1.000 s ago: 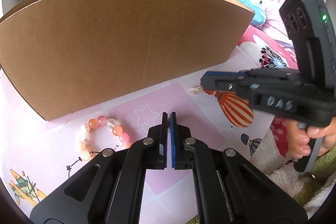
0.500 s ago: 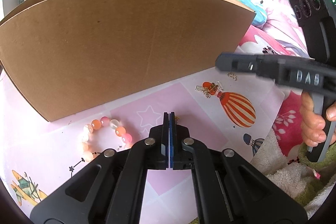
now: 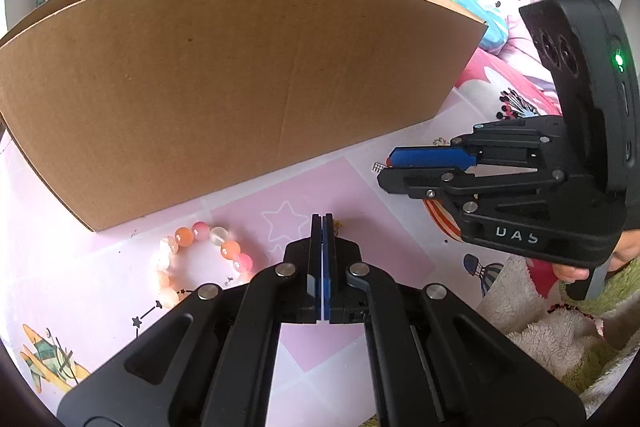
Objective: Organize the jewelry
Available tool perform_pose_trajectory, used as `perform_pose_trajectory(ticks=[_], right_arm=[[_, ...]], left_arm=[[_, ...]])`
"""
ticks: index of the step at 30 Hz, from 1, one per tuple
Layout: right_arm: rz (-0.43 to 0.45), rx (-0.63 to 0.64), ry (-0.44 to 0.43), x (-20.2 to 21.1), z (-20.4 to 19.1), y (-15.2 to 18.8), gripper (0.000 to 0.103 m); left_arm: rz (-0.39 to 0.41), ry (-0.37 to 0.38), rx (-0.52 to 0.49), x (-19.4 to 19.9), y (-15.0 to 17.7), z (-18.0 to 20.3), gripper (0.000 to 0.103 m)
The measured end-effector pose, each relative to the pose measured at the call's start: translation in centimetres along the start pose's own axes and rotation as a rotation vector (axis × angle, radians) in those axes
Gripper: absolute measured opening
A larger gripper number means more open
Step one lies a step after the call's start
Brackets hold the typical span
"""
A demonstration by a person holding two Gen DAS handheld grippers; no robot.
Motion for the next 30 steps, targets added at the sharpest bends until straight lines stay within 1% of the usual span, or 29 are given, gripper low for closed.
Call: perform_pose_trajectory(ticks=[1, 4, 6, 11, 17, 20, 23, 26, 28, 30], right_arm=[[0.000, -0.005, -0.011, 0.0, 0.1, 0.1, 0.007], [0.013, -0.047, -0.017, 0.3, 0.6, 0.4, 0.006], [0.032, -0.091, -0.056, 0.7, 1.1, 0.5, 0.006], [0.090, -0.163, -0.112, 2.7, 2.1, 0.0, 0.005], [0.170, -0.157, -0.131, 5.9, 1.9, -0.9, 0.005], [0.216, -0.147, -0.143, 7.4, 2.0, -2.0, 0.005], [0.265, -0.141, -0.163, 8.6, 1.9, -3.1, 0.005], [0.317, -0.133, -0.201, 10.0, 2.0, -4.4, 0.005], [0.357, -0.131, -0.224, 10.9, 2.0, -5.1, 0.005], [0.391, -0.138, -0.258, 11.3, 2.4, -6.1, 0.005]], left_arm=[[0.001, -0.001, -0.001, 0.0, 0.0, 0.1, 0.000], [0.004, -0.002, -0.002, 0.1, 0.1, 0.1, 0.000], [0.005, -0.007, -0.009, 0.1, 0.1, 0.1, 0.000], [0.019, -0.010, -0.021, 0.5, -0.1, 0.4, 0.000], [0.062, -0.008, -0.034, 2.0, -0.8, 1.0, 0.000], [0.085, -0.002, -0.034, 3.2, -1.4, 1.4, 0.000], [0.125, 0.000, -0.052, 5.0, -2.4, 2.1, 0.000], [0.192, 0.002, -0.084, 7.5, -4.0, 3.0, 0.000], [0.249, 0.010, -0.109, 9.3, -5.6, 3.7, 0.000], [0.290, 0.004, -0.141, 10.4, -7.1, 4.2, 0.000]])
Point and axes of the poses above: each gripper's, at about its wrist camera, not at the fingertips, and x roughly against the way its jaws point, z to its right, y to its underside, the point moved 2 cm from there along -x, roughly the way its jaws point, and after that the axes turned 3 degrees about z, right-handed, at the moved point
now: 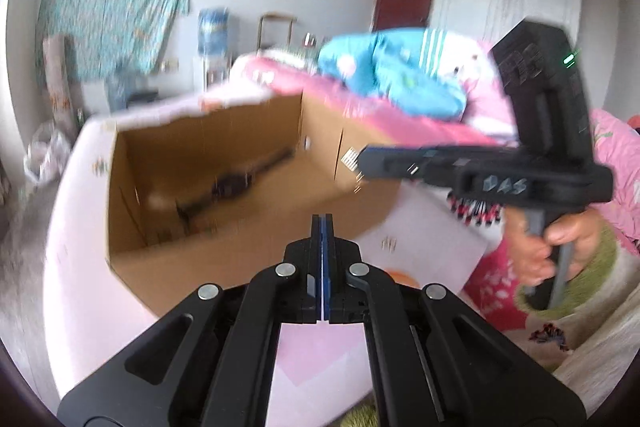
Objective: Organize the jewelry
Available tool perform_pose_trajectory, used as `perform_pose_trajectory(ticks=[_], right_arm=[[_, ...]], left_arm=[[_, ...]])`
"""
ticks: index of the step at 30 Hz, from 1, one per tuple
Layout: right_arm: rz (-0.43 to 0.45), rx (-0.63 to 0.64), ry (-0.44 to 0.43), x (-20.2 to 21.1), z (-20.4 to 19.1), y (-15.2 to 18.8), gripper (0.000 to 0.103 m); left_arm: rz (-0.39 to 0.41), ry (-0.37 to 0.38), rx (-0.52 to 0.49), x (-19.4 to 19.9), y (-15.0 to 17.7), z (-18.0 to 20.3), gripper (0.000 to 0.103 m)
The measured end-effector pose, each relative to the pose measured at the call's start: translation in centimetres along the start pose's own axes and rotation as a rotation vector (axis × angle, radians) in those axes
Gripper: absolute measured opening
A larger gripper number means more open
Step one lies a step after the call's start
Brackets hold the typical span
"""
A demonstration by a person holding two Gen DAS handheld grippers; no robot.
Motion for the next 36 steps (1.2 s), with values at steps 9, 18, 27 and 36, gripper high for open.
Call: perform_pose_trajectory(ticks=[9, 18, 27, 36], right_arm=[[-0.035, -0.077, -0.052, -4.2, 4.1, -4.5, 0.005], [-0.247, -0.124, -0.014, -10.8, 6.7, -5.1, 0.005], [-0.270, -0.160, 0.004, -11.7, 8.1, -5.1, 0.006], [-0.204, -0.211, -0.013, -9.9, 9.0, -5.9, 0.007]], left_arm=[[-0.038, -0.037, -0.010, -6.3, -5.4, -3.0, 0.000], [-0.231, -0.051, 0.142, -13.1, -4.7, -7.3, 0.000], [-0.244, -0.044, 0.179, -13.5, -4.2, -7.6, 0.015], [-0.187, -0.064, 0.166, -12.2, -4.7, -7.4, 0.015]])
Point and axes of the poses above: each gripper's, at about its wrist camera, not at the fingertips, and x roughly against the way its jaws point, z to its right, y to its underside, the point moved 2 cm from there along -x, roughly the way its jaws point, and after that the axes turned 3 degrees about z, right-handed, at the moved point
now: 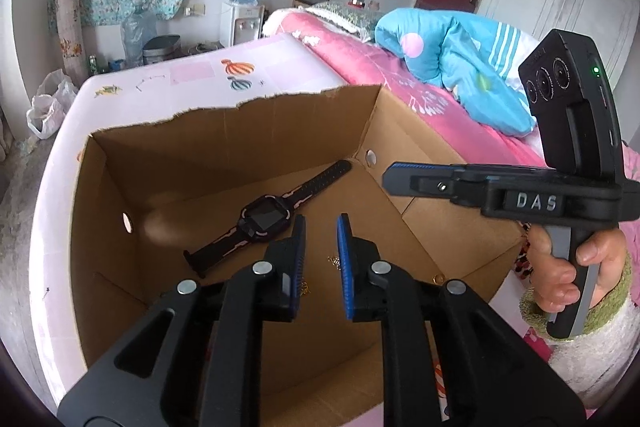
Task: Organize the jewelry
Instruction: 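Withdraw both tools from the box to the striped pendant, then close the left tool on the gold clasp of the striped pendant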
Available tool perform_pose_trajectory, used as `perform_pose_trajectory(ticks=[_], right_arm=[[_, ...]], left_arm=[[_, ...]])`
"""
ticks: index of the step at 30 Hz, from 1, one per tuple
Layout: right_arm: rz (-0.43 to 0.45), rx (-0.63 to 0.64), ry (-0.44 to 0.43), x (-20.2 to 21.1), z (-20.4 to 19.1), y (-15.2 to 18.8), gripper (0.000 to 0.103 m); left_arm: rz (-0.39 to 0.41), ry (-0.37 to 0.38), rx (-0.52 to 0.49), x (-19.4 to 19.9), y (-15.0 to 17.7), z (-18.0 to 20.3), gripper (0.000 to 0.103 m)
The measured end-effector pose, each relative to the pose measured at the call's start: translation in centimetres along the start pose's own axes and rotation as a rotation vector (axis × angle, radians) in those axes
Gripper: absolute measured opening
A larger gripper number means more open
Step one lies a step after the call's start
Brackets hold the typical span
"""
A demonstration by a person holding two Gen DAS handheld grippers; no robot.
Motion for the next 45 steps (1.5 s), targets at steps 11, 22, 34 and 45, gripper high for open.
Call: perform_pose_trajectory(ticks=[11, 22, 34, 45], right_arm=[[0.262, 0.026, -0.048, 10.3, -1.5, 2.2, 0.043], [0.173, -0.010, 0.054, 11.2, -1.1, 10.9, 0.043], [-0.022, -0.131, 0.186, 4.8, 2.9, 15.4, 0.022], [-0.025, -0.153, 0.159, 4.1, 4.1, 15.9, 0.022]], left_arm=[[0.122, 0.072, -0.065, 7.8, 3.7, 1.9, 0.051], [-0.012, 0.162, -0.094, 6.4, 12.3, 6.0, 0.059], [-0.075, 0.069, -0.340, -0.6, 14.4, 9.5, 0.032], [-0.120, 0.079, -0.395, -3.3, 13.7, 10.0, 0.019]])
Point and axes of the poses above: each gripper's, at about its wrist camera, not at the fingertips, and x roughly against the way its jaws point, z to its right, y to its underside, the point moved 2 cm from there along -x, roughly the way its jaws point, and after that the axes turned 3 degrees about z, right-handed, at the moved point
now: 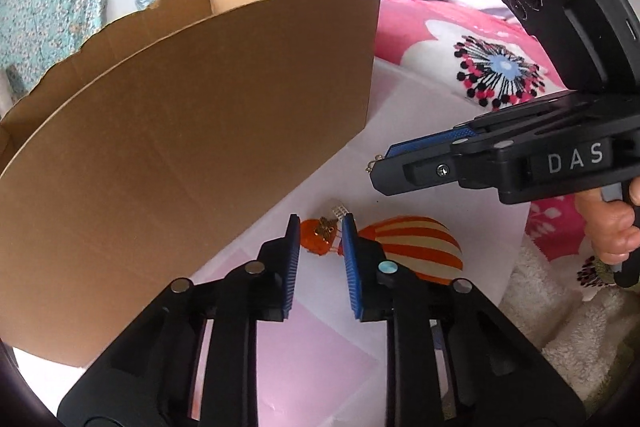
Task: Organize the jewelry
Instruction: 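Close the left tool on the gold clasp of the striped pendant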
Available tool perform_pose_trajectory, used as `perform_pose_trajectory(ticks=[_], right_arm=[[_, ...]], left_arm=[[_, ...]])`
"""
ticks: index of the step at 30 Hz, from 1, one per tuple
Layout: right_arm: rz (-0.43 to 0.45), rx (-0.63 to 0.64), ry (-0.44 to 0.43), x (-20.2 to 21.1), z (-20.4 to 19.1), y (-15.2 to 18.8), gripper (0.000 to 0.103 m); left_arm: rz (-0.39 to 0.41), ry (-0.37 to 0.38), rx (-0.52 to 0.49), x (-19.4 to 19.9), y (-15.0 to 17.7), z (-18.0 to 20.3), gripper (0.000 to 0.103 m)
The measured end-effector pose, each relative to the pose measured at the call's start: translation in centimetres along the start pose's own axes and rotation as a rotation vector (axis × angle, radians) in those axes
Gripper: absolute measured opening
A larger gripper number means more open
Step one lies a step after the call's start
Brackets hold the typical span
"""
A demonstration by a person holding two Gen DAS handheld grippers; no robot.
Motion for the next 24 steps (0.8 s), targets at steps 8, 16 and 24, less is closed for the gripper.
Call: perform_pose_trajectory(ticks=[8, 16, 24], right_arm=[[0.015, -0.030, -0.023, 0.0, 0.9, -0.1, 0.022], [0.029, -0.053, -0.036, 0.3, 1.4, 0.0, 0.022], [0.049, -0.035, -0.010, 1.4, 1.2, 0.2, 0.022]], left_arm=[[-0.020, 0.014, -0.003, -0.9, -0.6, 0.3, 0.011], [-0.021, 0.011, -0.019, -0.7, -0.6, 0.5, 0.007], [-0.015, 0.011, -0.002, -0.2, -0.1, 0.2, 0.006]])
Point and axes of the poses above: each gripper's, at about its wrist camera, not at the fingertips, and x roughly against the way its jaws point, z to its right, y to its underside, the point moved 2 cm from there along -x, roughly the way its jaws point, and after that the axes turned 3 degrees about z, right-handed, at the moved point
